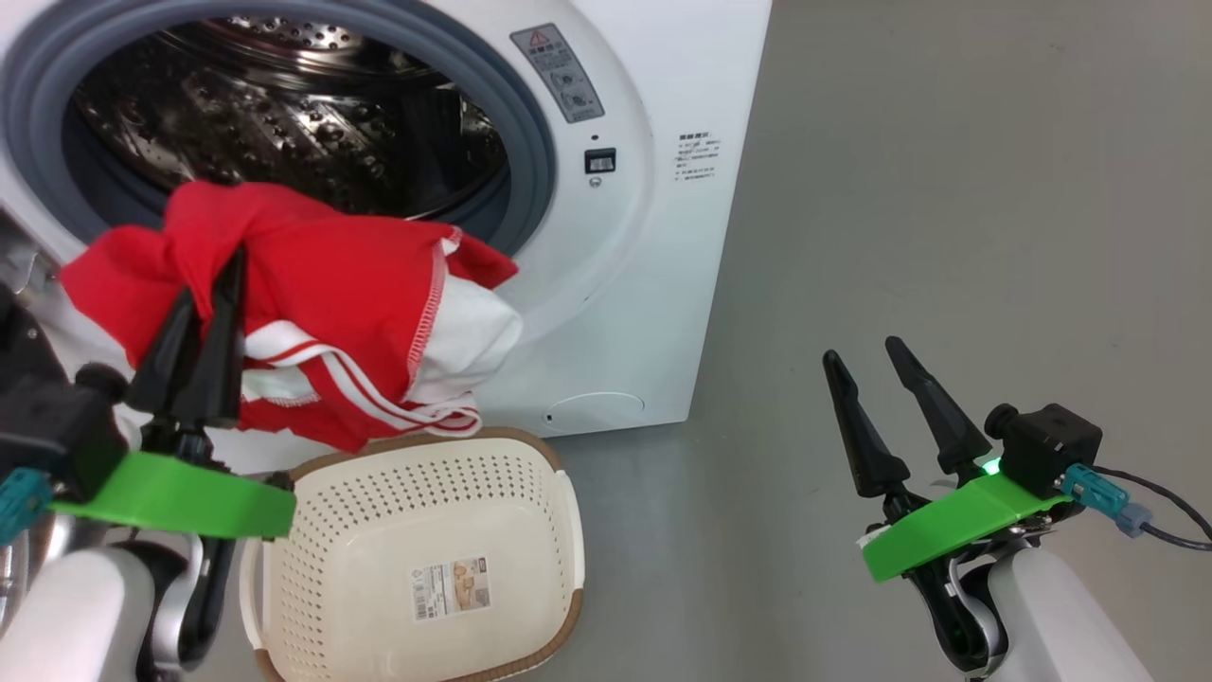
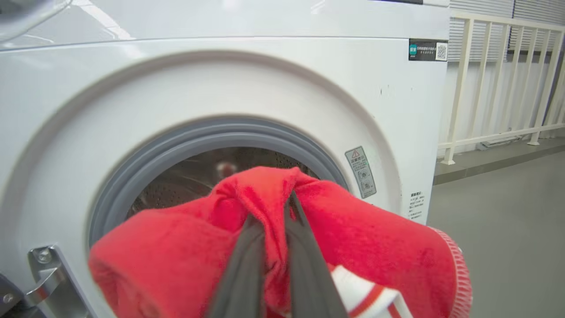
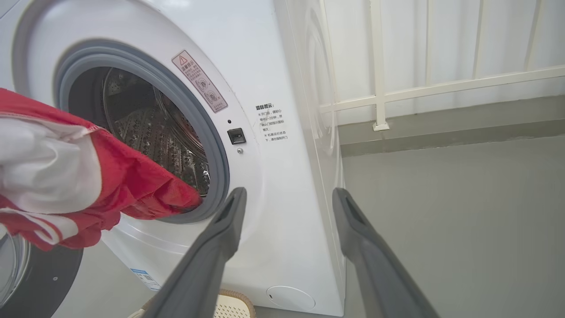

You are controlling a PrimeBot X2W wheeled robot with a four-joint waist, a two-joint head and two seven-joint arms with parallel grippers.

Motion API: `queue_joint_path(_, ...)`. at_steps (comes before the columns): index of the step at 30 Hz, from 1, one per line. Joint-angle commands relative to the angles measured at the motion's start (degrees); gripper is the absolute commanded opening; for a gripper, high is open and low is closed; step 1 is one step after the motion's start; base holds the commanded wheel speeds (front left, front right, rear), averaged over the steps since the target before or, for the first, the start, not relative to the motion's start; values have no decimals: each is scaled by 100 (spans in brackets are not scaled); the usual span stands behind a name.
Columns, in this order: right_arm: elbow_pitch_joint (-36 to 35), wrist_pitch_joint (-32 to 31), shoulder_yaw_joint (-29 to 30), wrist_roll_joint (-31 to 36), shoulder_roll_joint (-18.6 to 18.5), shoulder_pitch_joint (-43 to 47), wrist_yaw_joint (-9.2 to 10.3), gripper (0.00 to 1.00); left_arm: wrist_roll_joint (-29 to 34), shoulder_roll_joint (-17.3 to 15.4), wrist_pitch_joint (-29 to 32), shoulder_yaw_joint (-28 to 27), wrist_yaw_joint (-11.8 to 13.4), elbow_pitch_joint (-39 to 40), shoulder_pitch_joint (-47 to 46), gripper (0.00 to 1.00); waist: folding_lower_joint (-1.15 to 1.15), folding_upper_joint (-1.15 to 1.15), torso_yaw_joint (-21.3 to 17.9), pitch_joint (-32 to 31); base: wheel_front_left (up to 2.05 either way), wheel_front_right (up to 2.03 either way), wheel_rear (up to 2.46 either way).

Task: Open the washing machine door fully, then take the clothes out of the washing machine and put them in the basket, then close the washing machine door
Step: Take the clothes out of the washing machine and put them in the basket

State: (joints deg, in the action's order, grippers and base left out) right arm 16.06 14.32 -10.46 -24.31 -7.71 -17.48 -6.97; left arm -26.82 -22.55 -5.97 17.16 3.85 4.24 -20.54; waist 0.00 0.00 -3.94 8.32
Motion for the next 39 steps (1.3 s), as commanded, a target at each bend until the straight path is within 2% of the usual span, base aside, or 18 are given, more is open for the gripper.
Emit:
queue_joint_path(1,-132,68,-113,-32,-13,23,-52,100,53,-259,43,-269,90,385,-84,0,0,0,26,-15,0,0,0)
queue_joint_path(8,-151,68,-137,-48,-40,17,-52,100,123,-350,415,-281,395,1486,233,0,0,0,64,10,0,0,0)
queue_joint_path(13,-146,68,-162,-54,-56,-1,-52,100,-2,-235,397,-158,411,1373,548,0,0,0,65,60,0,0,0)
queue_joint_path(25,-121,68,-207,-89,-68,-63,-52,100,-141,70,-245,198,53,-161,774,0,0,0,0,124,0,0,0)
queue_joint_path(39,-133,68,-254,-109,-80,-117,-52,100,-293,416,-734,379,-433,-2263,451,0,0,0,-161,263,0,0,0)
